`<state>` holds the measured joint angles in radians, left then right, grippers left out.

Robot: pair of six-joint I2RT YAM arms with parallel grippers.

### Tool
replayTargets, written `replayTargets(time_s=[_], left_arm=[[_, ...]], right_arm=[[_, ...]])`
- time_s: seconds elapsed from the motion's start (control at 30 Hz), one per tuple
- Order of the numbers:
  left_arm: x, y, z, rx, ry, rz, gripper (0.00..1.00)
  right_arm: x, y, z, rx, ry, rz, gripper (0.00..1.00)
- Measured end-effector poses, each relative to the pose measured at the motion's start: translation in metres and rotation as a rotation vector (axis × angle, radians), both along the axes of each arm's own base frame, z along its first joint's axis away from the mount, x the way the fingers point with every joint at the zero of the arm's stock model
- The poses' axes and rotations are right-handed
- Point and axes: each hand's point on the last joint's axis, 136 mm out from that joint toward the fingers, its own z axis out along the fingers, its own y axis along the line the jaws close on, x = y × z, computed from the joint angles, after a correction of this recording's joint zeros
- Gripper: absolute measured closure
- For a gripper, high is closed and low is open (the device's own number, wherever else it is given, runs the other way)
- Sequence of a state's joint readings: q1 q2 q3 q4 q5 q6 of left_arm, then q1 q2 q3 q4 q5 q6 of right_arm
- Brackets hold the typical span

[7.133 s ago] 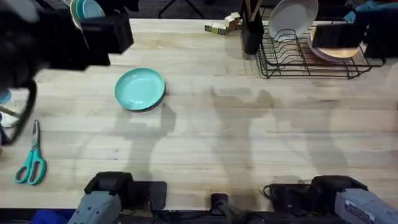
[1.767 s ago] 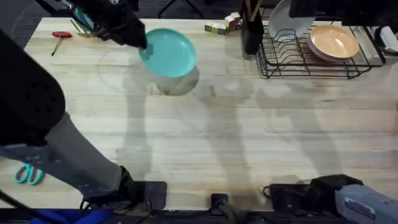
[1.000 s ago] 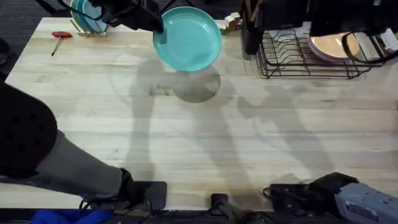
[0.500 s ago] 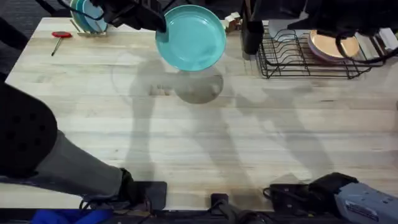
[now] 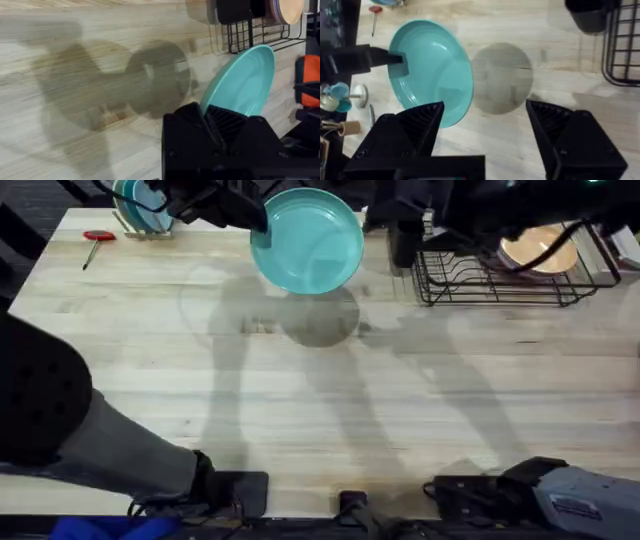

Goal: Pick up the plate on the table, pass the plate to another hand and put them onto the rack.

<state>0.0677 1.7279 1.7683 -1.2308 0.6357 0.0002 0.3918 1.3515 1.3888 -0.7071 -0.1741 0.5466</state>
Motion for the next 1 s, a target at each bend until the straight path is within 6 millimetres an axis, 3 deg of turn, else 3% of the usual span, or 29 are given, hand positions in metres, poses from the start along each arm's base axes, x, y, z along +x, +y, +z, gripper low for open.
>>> replayTargets(time_s=[0.27, 0.57, 0.77, 0.87, 1.0], left_arm=[[0.0, 0.0, 0.0, 0.0, 0.0, 0.0, 0.959], [0.0, 0.0, 0.0, 0.0, 0.0, 0.0, 0.959], [0.0, 0.0, 0.0, 0.0, 0.0, 0.0, 0.959], [0.0, 0.0, 0.0, 0.0, 0.0, 0.0, 0.959], [0.0, 0.0, 0.0, 0.0, 0.0, 0.0, 0.959]], right_arm=[[0.005, 0.026, -0.012, 0.002, 0.007, 0.058, 0.009], [0.022, 0.036, -0.044, -0.023, 0.064, 0.061, 0.009], [0.025, 0.045, -0.047, -0.021, 0.057, 0.077, 0.014], [0.024, 0.05, -0.046, -0.015, 0.047, 0.088, 0.11], [0.023, 0.052, -0.045, -0.012, 0.047, 0.09, 0.325]])
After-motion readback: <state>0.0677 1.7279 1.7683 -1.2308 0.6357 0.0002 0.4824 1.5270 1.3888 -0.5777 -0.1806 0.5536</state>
